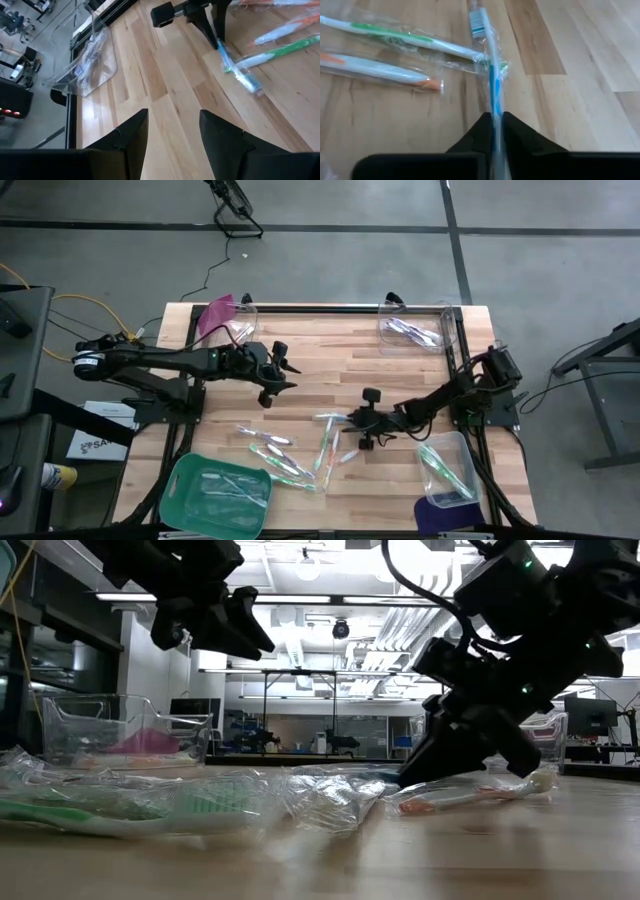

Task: Pick & Place Toothbrushes
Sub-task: Put the blue toothbrush into the green bin

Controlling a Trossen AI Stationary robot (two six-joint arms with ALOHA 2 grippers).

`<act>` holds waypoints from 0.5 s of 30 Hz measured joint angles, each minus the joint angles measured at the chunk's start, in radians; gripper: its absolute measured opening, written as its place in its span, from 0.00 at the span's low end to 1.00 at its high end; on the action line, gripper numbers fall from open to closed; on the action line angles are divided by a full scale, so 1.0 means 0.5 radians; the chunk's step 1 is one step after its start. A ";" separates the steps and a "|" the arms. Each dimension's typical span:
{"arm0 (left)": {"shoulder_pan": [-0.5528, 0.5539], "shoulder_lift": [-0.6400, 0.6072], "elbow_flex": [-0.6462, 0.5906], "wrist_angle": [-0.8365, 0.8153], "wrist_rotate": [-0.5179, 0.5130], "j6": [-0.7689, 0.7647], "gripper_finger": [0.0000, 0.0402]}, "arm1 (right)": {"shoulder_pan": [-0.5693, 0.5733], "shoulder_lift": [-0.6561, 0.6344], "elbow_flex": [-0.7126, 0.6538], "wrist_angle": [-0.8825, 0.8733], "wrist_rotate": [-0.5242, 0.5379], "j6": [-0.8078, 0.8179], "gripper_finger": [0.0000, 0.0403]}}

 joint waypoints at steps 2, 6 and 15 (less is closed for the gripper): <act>0.000 0.000 0.000 -0.001 0.000 0.000 0.42 | -0.001 0.000 0.000 0.001 0.012 0.001 0.04; 0.000 0.000 0.000 0.000 0.000 0.000 0.42 | 0.000 -0.024 -0.003 -0.008 0.127 0.057 0.07; 0.000 0.000 0.000 0.002 0.000 -0.010 0.42 | 0.000 -0.339 -0.002 0.016 0.310 0.088 0.04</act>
